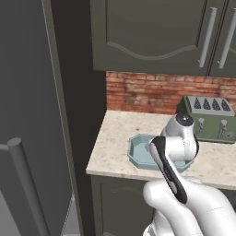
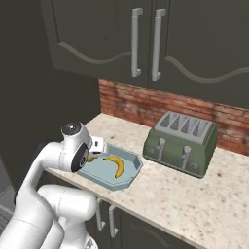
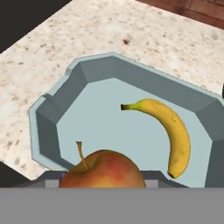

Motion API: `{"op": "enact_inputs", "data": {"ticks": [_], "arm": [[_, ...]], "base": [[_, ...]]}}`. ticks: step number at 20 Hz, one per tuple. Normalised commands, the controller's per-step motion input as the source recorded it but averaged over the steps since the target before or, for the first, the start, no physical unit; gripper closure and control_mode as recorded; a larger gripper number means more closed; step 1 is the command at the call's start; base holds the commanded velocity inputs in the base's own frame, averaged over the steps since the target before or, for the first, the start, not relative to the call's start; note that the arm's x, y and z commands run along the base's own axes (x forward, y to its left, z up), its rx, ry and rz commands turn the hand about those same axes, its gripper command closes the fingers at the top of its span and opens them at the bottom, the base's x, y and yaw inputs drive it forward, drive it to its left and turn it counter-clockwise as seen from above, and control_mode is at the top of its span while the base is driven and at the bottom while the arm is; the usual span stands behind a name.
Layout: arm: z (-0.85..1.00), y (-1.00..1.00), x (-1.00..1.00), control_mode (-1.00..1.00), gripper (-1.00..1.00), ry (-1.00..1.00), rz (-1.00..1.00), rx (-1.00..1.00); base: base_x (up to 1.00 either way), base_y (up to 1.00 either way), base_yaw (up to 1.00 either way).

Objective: Pick the banana and apple from the fridge and place them inside the tupperware on the counter.

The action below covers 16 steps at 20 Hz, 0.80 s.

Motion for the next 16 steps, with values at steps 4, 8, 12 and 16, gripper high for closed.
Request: {"op": "enact_inputs", "data": {"ticks": [4, 8, 12, 16], "arm": [[-0.26, -0.05, 0.23, -1.00, 1.00, 0.00, 0.00, 0.00], [-0.33, -0.02, 0.19, -1.00, 1.00, 0.00, 0.00, 0.00], [-0.49, 0.00, 0.12, -1.00, 1.00, 0.00, 0.00, 0.00], [-0.57, 0.00, 0.14, -1.00, 1.00, 0.00, 0.00, 0.00]], "base": [[0.00, 0.00, 0.00], [0.00, 0.00, 0.00], [0.00, 0.00, 0.00], [0.00, 0.00, 0.00]]}}
